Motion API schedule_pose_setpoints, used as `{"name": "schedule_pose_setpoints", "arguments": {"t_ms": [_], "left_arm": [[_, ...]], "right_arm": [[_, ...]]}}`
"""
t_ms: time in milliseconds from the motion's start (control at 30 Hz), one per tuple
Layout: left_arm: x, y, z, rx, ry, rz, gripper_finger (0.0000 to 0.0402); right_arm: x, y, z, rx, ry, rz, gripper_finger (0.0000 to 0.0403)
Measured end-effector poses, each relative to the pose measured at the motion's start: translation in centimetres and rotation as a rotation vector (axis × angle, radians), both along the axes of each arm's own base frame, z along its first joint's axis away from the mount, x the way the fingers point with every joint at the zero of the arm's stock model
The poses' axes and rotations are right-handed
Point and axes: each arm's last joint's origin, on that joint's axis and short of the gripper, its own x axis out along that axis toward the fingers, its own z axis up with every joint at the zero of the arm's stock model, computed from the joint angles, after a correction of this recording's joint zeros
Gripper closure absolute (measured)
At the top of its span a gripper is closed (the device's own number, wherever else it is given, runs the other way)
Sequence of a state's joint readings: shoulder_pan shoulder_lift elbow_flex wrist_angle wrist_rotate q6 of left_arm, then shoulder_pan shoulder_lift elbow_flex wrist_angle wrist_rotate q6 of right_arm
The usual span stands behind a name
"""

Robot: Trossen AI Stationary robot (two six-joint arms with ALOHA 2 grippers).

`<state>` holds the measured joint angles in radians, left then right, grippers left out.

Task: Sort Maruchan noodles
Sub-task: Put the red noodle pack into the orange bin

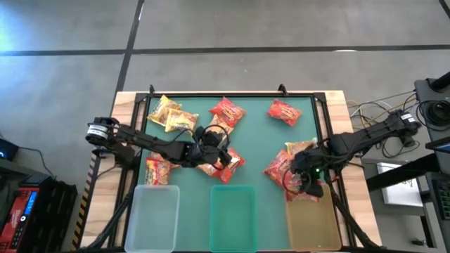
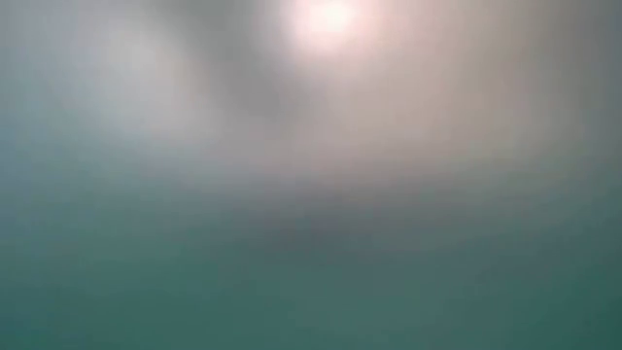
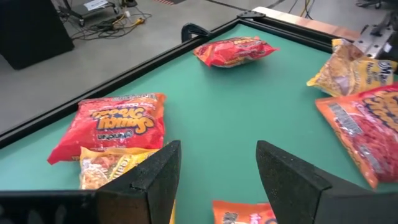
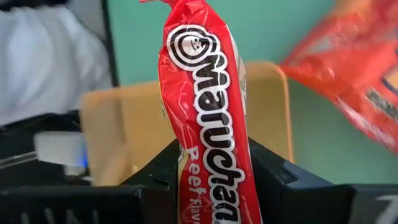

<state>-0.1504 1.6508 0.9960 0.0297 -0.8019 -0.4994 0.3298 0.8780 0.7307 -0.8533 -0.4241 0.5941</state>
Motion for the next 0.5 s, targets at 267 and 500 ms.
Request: {"name": "schedule_pose_setpoints", "arguments": {"t_ms": [267,500], "left_arm": [[0.0,-0.4,0.0,0.0,0.0,-0.011,0.0208],[0.0,-0.4,0.0,0.0,0.0,-0.01,0.0208]], "right_arm": [[-0.8,-0.1,-0.7,-0.101,0.101,-0.104,0.029],[-1.1,-0.2,-2.2,-0.094,0.221,-0.183,0.0259]]}}
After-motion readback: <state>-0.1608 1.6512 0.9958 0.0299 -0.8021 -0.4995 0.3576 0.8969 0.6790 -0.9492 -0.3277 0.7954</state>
